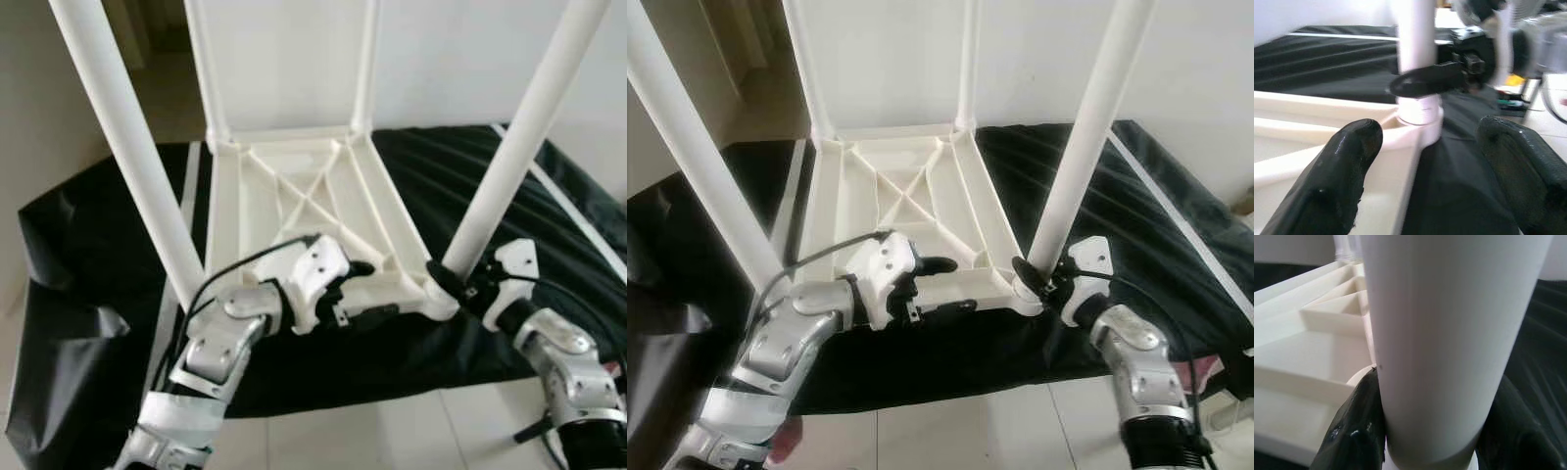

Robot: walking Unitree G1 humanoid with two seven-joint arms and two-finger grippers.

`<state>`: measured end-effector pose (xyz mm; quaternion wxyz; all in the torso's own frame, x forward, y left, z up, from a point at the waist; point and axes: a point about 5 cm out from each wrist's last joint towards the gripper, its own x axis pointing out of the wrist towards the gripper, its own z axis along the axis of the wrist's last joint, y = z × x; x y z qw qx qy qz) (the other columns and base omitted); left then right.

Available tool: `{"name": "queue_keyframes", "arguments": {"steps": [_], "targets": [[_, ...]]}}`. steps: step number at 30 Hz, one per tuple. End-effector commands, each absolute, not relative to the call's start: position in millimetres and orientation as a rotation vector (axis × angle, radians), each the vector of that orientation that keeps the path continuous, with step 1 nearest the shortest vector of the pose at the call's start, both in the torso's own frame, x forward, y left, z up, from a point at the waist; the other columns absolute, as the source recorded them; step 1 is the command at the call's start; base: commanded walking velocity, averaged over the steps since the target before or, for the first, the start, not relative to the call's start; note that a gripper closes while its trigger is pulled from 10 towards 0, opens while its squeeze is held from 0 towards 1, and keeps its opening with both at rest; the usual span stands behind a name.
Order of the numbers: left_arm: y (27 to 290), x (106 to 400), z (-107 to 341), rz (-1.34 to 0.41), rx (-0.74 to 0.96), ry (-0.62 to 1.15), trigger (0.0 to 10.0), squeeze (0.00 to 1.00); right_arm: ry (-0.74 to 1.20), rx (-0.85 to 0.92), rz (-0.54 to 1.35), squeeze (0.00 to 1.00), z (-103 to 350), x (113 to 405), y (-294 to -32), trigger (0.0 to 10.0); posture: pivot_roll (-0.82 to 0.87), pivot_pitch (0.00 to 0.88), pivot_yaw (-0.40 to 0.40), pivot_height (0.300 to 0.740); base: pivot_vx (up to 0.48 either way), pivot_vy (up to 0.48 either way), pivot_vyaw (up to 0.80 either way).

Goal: Building children table

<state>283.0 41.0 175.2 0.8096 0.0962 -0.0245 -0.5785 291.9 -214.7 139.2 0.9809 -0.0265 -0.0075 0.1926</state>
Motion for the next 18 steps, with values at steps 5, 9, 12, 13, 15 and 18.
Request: {"name": "queue_keyframes", "arguments": {"steps": [5,9,12,13,15,18], "targets": [[50.4,297.5,166.6,-0.906,0.249,-0.026,10.0,0.00,-0.019,0.051,0.176,0.00,130.6,289.2,-211.7,10.0,0.03,0.000,-0.022,0.740,0.000,0.000,0.00],[51.4,298.3,164.2,-0.875,0.252,-0.008,10.0,0.00,-0.023,0.132,0.053,0.00,127.2,288.4,-198.7,10.0,0.03,0.000,-0.023,0.740,0.000,0.000,0.00],[50.8,300.0,166.2,-0.860,0.256,-0.026,10.0,0.00,0.027,0.153,-0.067,0.00,124.1,288.3,-192.2,10.0,0.03,0.000,-0.027,0.740,0.000,0.000,0.00],[50.8,300.0,166.2,-0.860,0.256,-0.026,10.0,0.00,0.027,0.153,-0.067,0.00,124.1,288.3,-192.2,10.0,0.03,0.000,-0.027,0.740,0.000,0.000,0.00],[51.3,303.7,167.9,-0.815,0.241,-0.033,10.0,0.00,0.112,0.163,-0.238,0.00,115.9,288.4,-180.5,10.0,0.03,0.000,-0.035,0.740,0.000,0.000,0.00],[52.6,305.6,166.2,-0.779,0.205,-0.008,10.0,0.00,0.144,0.182,-0.303,0.00,113.1,286.1,-167.1,10.0,0.02,0.000,-0.039,0.740,0.000,0.000,0.00]]}}
